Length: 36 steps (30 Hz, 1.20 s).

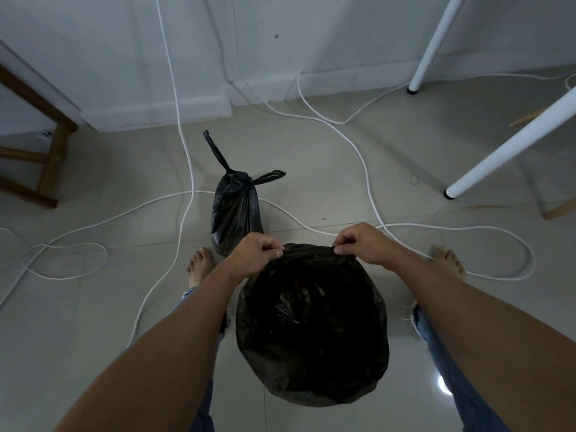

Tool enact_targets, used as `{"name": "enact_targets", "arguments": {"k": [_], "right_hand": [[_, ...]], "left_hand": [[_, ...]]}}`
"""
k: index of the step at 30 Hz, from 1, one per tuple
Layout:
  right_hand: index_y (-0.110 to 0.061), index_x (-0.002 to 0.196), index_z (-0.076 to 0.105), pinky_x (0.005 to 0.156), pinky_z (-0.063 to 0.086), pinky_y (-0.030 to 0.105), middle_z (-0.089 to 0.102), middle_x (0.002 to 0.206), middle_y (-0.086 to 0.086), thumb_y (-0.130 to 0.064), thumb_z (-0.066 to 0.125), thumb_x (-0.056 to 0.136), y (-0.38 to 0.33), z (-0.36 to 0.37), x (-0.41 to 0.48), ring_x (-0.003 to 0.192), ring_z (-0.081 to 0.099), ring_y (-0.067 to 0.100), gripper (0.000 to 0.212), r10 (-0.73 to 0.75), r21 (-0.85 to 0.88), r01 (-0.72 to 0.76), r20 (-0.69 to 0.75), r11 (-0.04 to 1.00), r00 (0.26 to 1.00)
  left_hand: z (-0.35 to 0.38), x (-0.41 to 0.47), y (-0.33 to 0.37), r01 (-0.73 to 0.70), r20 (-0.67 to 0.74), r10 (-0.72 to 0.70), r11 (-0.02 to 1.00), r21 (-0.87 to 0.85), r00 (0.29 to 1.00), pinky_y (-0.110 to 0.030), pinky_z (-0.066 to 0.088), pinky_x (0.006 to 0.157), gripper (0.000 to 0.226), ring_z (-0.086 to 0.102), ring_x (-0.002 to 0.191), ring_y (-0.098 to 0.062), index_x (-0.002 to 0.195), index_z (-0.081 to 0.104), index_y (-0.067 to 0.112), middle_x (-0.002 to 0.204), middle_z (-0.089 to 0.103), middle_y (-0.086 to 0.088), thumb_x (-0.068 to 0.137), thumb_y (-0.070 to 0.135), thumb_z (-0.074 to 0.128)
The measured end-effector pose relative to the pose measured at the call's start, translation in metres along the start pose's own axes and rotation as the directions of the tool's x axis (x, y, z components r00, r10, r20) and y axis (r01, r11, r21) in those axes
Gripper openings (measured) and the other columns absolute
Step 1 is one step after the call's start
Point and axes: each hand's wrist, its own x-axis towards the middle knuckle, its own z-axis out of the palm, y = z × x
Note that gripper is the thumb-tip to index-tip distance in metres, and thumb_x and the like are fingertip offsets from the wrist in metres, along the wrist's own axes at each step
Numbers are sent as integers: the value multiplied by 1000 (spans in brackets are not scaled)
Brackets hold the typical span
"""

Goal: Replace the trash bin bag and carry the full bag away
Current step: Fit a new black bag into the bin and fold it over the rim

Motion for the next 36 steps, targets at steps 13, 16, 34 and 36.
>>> {"name": "enact_targets", "arguments": {"k": [13, 16, 34, 36], "right_hand": [[-13, 76, 72, 73, 46, 23, 67, 84, 13, 10, 54, 86, 6, 1, 0, 75, 58, 15, 32, 72, 319, -101, 101, 942, 992], [-14, 76, 72, 72, 45, 24, 67, 83, 13, 10, 52, 87, 6, 4, 2, 73, 58, 15, 33, 114, 326, -141, 101, 935, 988], [-17, 90, 75, 68, 40, 22, 59, 82, -4, -26, 78, 71, -9, 10, -5, 81, 58, 14, 22, -15, -425, 4, -22, 905, 1000], [-20, 87, 74, 68, 41, 23, 61, 82, -3, -28, 77, 72, -7, 10, -6, 82, 62, 17, 17, -12, -434, -5, -36, 901, 999]], "left_hand": [[-2, -1, -7, 60, 12, -59, 958, -279, 998, -34, 45, 82, 29, 57, 81, -21, 79, 73, 21, 83, 68, -13, 91, -4, 65], [-2, 1, -9, 82, 15, -81, 962, -259, 997, -36, 39, 78, 38, 50, 79, -23, 72, 78, 29, 81, 64, -15, 92, -1, 65], [2, -23, 22, -20, 24, 10, 875, 483, 1000, -31, 48, 86, 22, 61, 99, -26, 102, 77, 7, 101, 62, -9, 93, 26, 68], [4, -26, 22, -4, -24, 19, 863, 506, 1000, -36, 51, 88, 24, 62, 101, -30, 101, 75, 7, 103, 64, -12, 95, 27, 64]]}}
